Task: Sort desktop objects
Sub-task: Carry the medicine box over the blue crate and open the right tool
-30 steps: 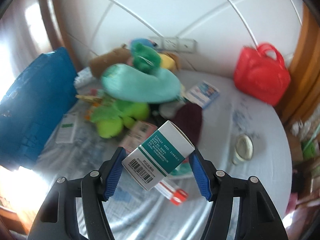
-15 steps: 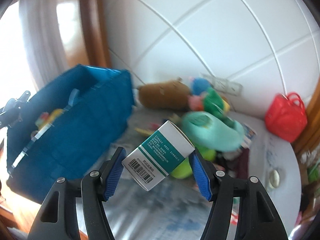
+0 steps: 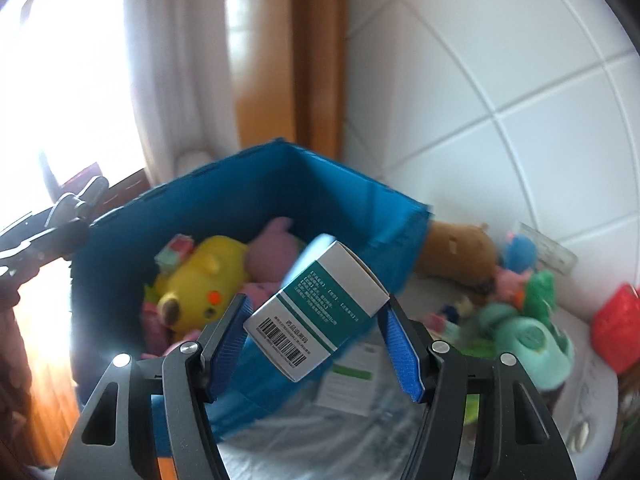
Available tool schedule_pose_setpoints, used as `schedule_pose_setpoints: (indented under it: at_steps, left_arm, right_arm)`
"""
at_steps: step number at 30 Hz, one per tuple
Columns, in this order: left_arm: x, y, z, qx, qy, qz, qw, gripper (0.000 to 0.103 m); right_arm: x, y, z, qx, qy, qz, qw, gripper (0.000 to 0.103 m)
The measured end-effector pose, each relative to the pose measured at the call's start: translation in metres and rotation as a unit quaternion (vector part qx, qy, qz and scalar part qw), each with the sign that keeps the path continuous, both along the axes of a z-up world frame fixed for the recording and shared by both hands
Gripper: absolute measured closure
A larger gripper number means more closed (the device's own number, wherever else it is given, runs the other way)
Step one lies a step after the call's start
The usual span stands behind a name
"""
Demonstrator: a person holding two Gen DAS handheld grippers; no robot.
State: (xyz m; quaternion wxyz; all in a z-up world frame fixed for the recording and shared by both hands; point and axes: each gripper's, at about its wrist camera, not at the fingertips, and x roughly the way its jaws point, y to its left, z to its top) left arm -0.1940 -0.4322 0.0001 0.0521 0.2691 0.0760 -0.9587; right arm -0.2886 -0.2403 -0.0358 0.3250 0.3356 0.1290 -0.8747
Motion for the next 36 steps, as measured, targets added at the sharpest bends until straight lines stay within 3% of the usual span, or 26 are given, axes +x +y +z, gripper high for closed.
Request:
schedule_pose_setpoints:
  at_steps: [10, 17, 18, 19, 20, 21, 23, 31, 36]
  left_arm:
    - [0.003, -0.043, -0.01, 0.0, -0.007, 0.033, 0.9994, 0.035]
    - [0.007, -0.06, -0.009, 0.006, 0.009, 0.049, 0.9988, 0.034]
    - [0.008, -0.061, -0.008, 0.001, 0.015, 0.059, 0.9981, 0.03]
    - [0.009, -0.062, -0.007, -0.004, 0.021, 0.071, 0.9972, 0.003]
    - [0.009, -0.063, -0.006, -0.006, 0.025, 0.077, 0.9967, 0.0]
    - [0.009, -0.063, -0.006, -0.003, 0.022, 0.077, 0.9968, 0.0]
    - [0.009, -0.064, -0.009, 0.0, 0.015, 0.078, 0.9968, 0.0]
    - [0.014, -0.061, -0.017, 0.0, -0.002, 0.082, 0.9966, 0.0]
    - [0.014, -0.033, -0.015, -0.008, -0.007, 0.076, 0.9971, 0.0]
  right_arm:
    - [0.0, -0.08, -0.001, 0.019, -0.002, 0.053, 0.998, 0.039]
    - [-0.005, -0.11, -0.002, 0.025, -0.003, 0.068, 0.997, 0.039]
    - [-0.006, -0.112, -0.001, 0.025, -0.001, 0.067, 0.997, 0.038]
    - [-0.006, -0.114, -0.001, 0.025, 0.002, 0.066, 0.998, 0.037]
    - [-0.007, -0.116, -0.001, 0.025, 0.004, 0.065, 0.998, 0.033]
    - [-0.007, -0.118, 0.0, 0.025, 0.007, 0.064, 0.998, 0.019]
    - [-0.008, -0.119, 0.0, 0.024, 0.012, 0.062, 0.998, 0.004]
    - [-0.003, -0.11, -0.001, 0.02, 0.008, 0.062, 0.998, 0.004]
    - [0.005, -0.097, 0.0, 0.016, 0.006, 0.067, 0.998, 0.004]
